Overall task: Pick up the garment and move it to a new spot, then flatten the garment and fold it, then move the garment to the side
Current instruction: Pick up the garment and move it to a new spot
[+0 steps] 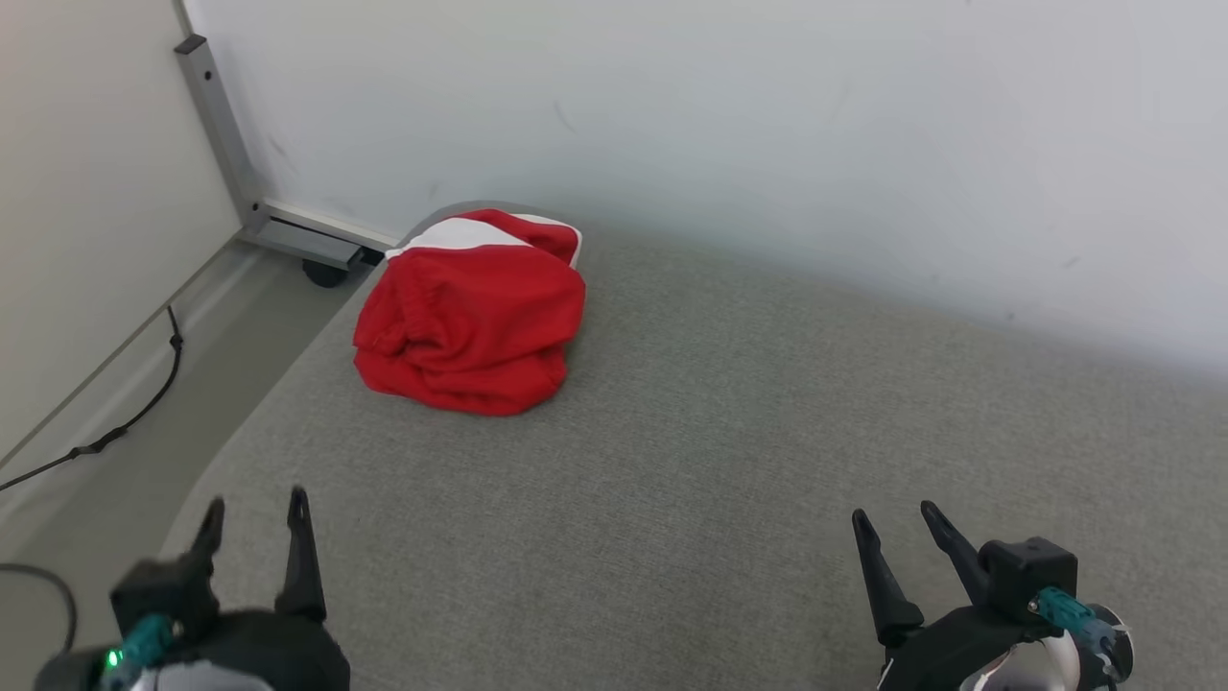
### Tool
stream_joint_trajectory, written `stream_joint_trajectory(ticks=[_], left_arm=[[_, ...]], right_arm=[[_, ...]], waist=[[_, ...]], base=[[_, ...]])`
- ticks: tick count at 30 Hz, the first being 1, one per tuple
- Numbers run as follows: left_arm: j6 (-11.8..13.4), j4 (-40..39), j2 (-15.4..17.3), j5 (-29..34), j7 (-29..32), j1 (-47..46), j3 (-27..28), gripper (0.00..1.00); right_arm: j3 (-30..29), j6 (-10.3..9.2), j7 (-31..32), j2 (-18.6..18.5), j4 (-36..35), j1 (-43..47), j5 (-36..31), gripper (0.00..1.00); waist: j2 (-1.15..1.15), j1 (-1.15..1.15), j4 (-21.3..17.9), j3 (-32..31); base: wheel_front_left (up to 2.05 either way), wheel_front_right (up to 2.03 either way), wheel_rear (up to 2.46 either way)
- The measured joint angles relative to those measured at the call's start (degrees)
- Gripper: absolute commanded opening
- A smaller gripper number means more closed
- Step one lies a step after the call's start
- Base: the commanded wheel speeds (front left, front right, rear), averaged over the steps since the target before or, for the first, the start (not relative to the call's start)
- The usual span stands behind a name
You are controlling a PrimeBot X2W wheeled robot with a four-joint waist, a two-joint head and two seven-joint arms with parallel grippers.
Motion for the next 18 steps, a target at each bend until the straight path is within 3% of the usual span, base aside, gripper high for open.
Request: stream_joint_trajectory(ticks=[18], left_arm=[[-7.82, 20.54, 1.21, -5.89, 5.79, -31.1, 0.94, 1.0]], right_arm=[[-0.49, 0.0, 1.19, -1.96, -1.78, -2.52, -0.78, 1.0]], waist=[[0.0, 0.0, -7.77, 3.83]], base=[[0.0, 0.0, 0.0]])
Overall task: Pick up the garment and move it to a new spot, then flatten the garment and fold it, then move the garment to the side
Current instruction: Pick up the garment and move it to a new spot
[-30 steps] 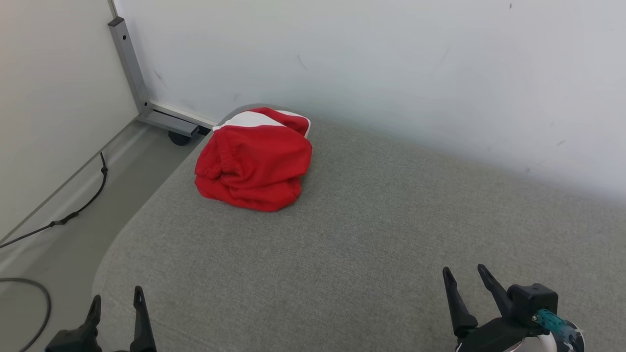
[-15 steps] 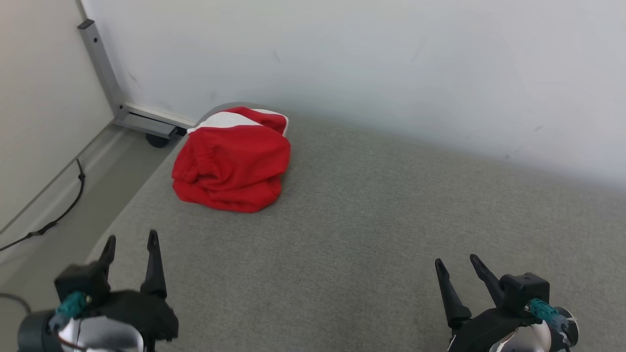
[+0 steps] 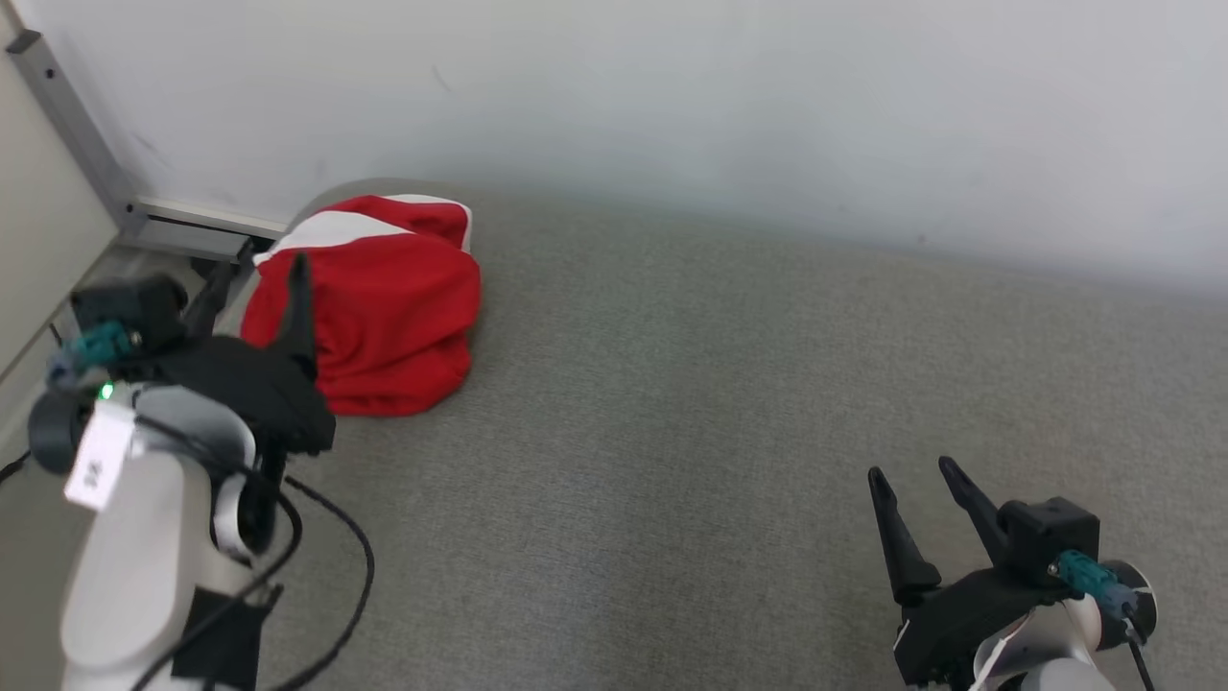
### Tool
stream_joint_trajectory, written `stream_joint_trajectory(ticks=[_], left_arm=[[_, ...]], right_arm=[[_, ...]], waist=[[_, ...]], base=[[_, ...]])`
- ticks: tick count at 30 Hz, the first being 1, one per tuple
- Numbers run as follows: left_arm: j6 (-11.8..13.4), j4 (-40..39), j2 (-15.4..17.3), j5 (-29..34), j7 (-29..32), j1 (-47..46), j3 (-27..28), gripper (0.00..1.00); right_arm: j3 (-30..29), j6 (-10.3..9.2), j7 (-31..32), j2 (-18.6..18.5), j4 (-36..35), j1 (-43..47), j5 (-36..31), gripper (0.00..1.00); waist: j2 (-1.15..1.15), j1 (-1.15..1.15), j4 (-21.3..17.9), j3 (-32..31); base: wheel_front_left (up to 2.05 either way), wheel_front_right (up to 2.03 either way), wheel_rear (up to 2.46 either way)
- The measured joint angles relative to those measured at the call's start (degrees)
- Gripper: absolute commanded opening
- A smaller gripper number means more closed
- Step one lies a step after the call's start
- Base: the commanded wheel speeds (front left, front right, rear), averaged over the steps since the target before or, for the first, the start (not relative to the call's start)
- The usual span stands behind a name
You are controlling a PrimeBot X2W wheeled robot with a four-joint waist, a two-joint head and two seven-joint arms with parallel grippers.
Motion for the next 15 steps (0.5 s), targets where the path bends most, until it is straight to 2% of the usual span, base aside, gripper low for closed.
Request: stream_joint_trajectory(ticks=[7, 11, 15], left_arm=[[-2.11, 12.96, 1.6, -2.45, 3.94, -12.09, 1.74, 1.0], [-2.12, 19.45, 1.67, -4.11, 6.57, -16.75, 3.59, 1.0], [-2.14, 23.5, 3.21, -4.89, 8.38, -18.85, 3.78, 1.0]], right_arm=[[0.03, 0.1, 0.59, -0.98, -0.41, -2.23, -0.58, 1.0], [0.29, 0.89, 1.09, -1.48, -0.57, -4.69, -0.88, 1.0], [0.82, 1.29, 1.54, -1.51, -0.96, -6.07, -1.16, 1.0]], waist=[[0.0, 0.0, -3.16, 2.64], [0.0, 0.0, -4.72, 3.78], [0.0, 0.0, -6.04, 4.56]], base=[[0.0, 0.0, 0.0], [0.0, 0.0, 0.0], [0.0, 0.0, 0.0]])
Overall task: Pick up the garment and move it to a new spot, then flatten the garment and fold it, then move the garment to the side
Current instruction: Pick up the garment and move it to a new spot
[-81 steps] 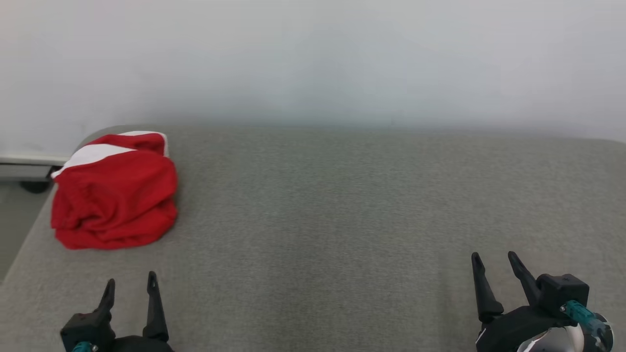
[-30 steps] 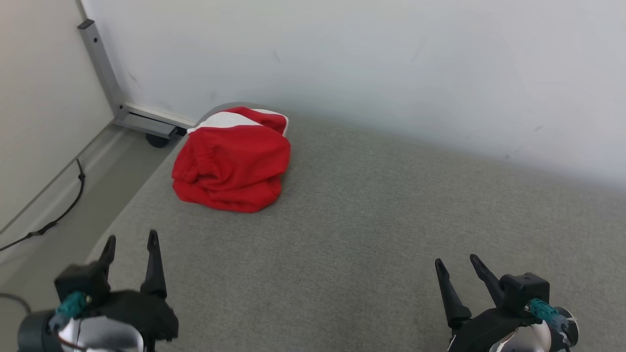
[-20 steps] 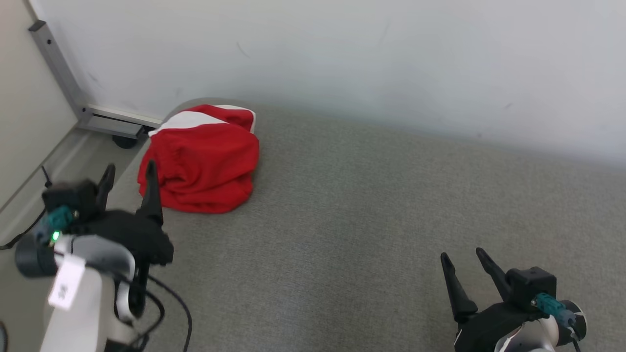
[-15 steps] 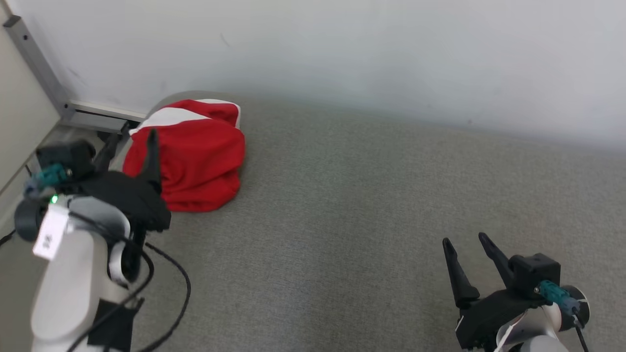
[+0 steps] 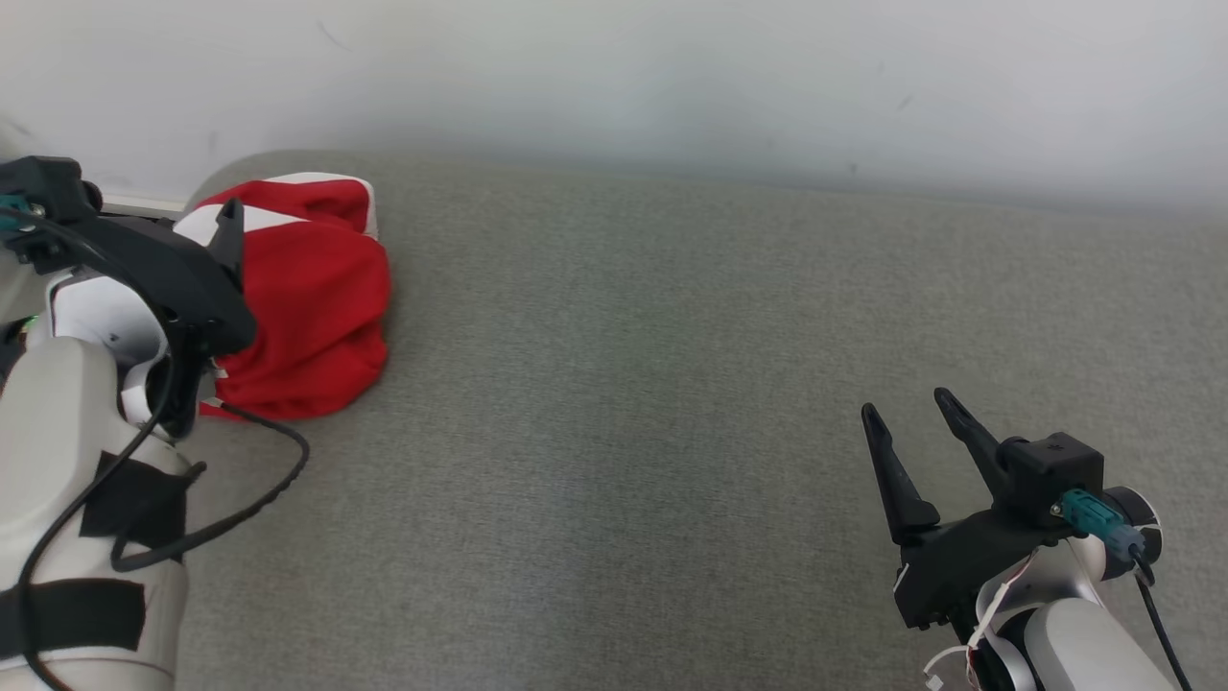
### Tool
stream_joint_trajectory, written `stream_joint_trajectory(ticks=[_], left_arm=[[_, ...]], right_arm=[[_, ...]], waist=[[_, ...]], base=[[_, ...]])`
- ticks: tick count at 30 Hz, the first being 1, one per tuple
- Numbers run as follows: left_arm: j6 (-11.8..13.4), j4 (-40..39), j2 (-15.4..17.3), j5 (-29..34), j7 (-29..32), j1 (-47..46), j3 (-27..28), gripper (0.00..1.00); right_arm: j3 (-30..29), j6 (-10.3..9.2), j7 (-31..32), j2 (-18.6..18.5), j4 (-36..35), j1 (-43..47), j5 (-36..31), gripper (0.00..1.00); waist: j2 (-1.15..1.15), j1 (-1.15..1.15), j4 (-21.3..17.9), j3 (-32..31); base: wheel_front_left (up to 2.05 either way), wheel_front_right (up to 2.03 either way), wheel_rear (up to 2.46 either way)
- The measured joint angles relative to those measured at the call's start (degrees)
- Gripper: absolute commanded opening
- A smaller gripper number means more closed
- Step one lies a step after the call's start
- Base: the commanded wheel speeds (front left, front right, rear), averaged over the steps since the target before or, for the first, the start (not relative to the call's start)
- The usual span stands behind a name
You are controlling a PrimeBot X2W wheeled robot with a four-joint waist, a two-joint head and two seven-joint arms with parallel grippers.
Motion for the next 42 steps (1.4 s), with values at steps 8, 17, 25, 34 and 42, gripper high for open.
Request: stream_joint_trajectory(ticks=[8, 17, 25, 34, 42], left_arm=[[0.09, 5.49, 3.68, 2.35, 2.37, -3.63, -0.75, 1.0], [0.6, 10.34, 6.59, 5.84, 4.41, -5.95, -2.99, 1.0], [1.46, 14.99, 7.71, 10.0, 7.4, -7.23, -6.81, 1.0], [2.59, 17.97, 6.78, 10.57, 7.71, -9.54, -7.84, 0.0], [2.0, 19.22, 6.58, 10.76, 6.45, -12.88, -8.4, 0.0]], right_arm=[[-0.1, 0.24, 0.55, -0.88, -0.93, -0.24, -0.35, 1.0], [-0.6, 0.27, 1.08, -1.81, -2.65, -1.19, -0.35, 1.0], [-0.93, 0.57, 1.56, -2.12, -3.33, -2.6, -0.35, 1.0], [-1.56, 0.75, 1.56, -2.64, -3.31, -3.0, -0.35, 1.0], [-1.58, 0.75, 1.54, -2.6, -3.01, -3.72, -0.34, 1.0]], waist=[[0.0, 0.0, -3.52, 2.35], [0.0, 0.0, -6.69, 6.08], [0.0, 0.0, -8.67, 9.35], [0.01, 0.0, -9.62, 11.17], [0.01, -0.01, -8.87, 11.26]], base=[[0.0, 0.0, 0.0], [0.0, 0.0, 0.0], [0.0, 0.0, 0.0], [0.0, 0.0, 0.0], [0.0, 0.0, 0.0]])
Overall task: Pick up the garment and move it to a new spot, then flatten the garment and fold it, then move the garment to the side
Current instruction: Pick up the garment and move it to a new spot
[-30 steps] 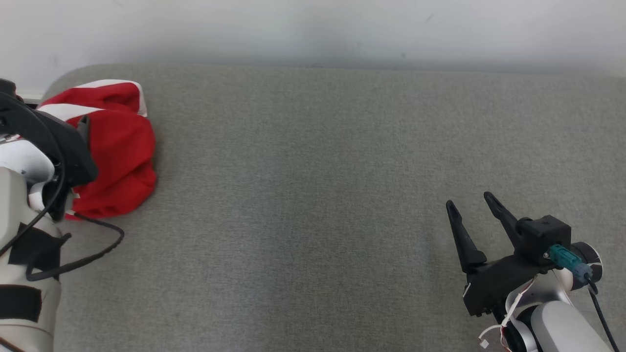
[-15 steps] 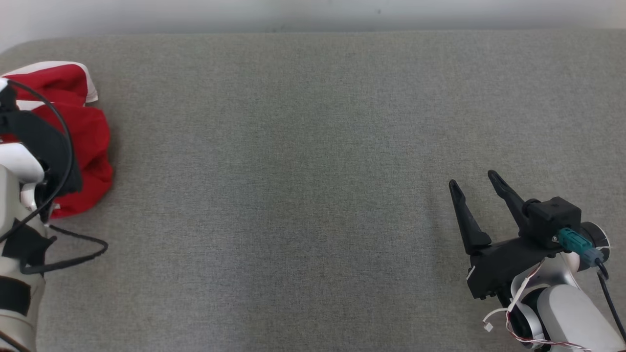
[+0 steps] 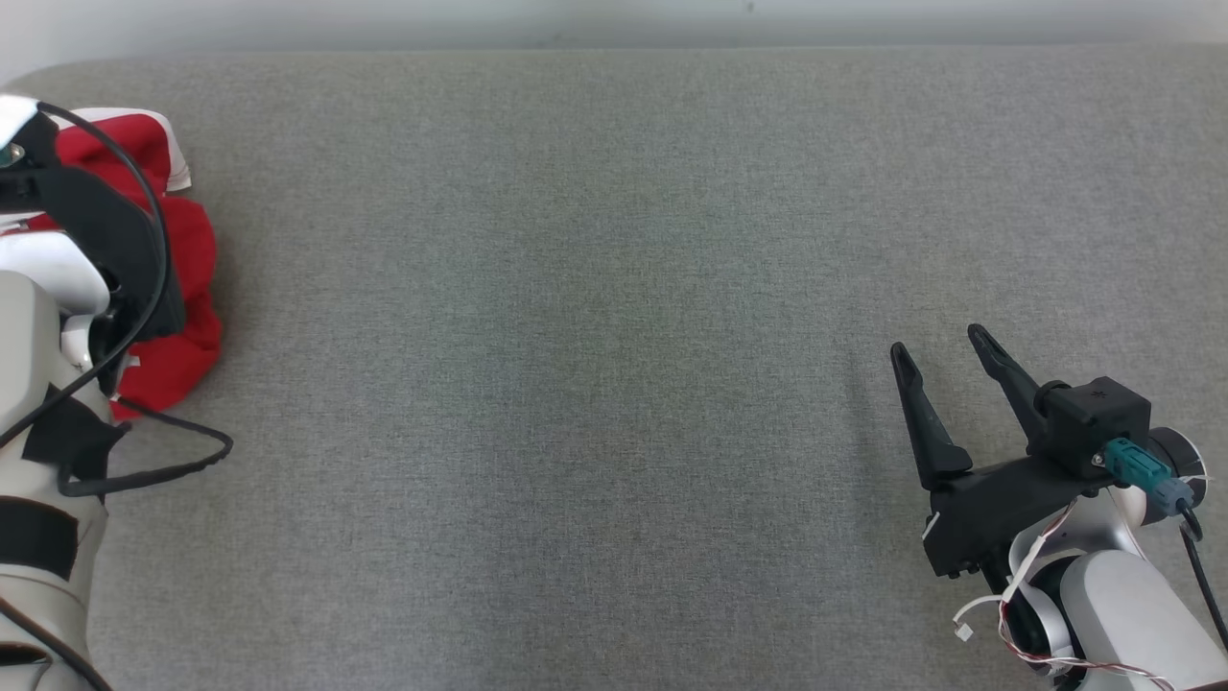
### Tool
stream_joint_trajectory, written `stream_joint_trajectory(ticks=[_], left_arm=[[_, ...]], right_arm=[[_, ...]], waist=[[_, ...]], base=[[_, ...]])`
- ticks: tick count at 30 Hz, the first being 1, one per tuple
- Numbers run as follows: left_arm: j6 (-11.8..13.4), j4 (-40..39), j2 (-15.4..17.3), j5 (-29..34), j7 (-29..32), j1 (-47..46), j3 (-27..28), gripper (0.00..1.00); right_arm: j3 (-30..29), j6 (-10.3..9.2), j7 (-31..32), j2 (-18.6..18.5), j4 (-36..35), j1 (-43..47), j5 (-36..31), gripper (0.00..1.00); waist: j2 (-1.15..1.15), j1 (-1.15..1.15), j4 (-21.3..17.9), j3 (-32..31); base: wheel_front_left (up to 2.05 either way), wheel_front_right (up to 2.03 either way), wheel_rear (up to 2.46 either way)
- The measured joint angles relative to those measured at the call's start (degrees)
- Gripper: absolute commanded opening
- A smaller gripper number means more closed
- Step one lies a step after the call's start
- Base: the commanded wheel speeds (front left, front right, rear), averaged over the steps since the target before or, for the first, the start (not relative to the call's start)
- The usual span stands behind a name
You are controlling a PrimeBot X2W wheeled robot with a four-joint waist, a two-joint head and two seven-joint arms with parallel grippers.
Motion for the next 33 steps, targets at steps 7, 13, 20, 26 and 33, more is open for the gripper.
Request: stream_joint_trajectory(ticks=[7, 13, 20, 26, 33], left_arm=[[-1.01, 0.15, -0.46, 0.08, -2.54, -2.18, -0.81, 0.0], [-1.44, 0.01, -0.71, 0.1, -5.08, -3.69, -1.13, 0.0], [-1.43, 0.9, -1.47, 0.01, -6.62, -4.81, -0.86, 1.0], [-1.42, 4.17, -0.38, 0.02, -4.32, -4.77, -0.9, 1.0], [-1.51, 5.52, 3.5, 1.48, -1.08, -4.84, -1.59, 1.0]], right_arm=[[0.05, -0.01, -0.07, 0.25, 0.69, 0.01, 0.01, 1.0], [0.35, -0.02, -0.16, 1.05, 1.55, 0.02, 0.02, 1.0], [0.13, -0.07, -0.58, 1.1, 1.83, 0.1, 0.1, 1.0], [0.42, 0.01, -0.58, 1.11, 1.85, 0.09, 0.41, 1.0], [0.85, 0.44, -0.57, 1.19, 1.91, 0.07, 0.69, 1.0]], waist=[[-0.01, 0.0, 0.57, -0.81], [-0.01, 0.0, 0.82, -1.83], [-0.01, 0.0, 1.13, -2.23], [-0.01, 0.0, 0.94, -2.08], [-0.01, -0.01, -0.39, -1.68]], base=[[0.0, 0.0, 0.0], [0.0, 0.0, 0.0], [0.0, 0.0, 0.0], [0.0, 0.0, 0.0], [0.0, 0.0, 0.0]])
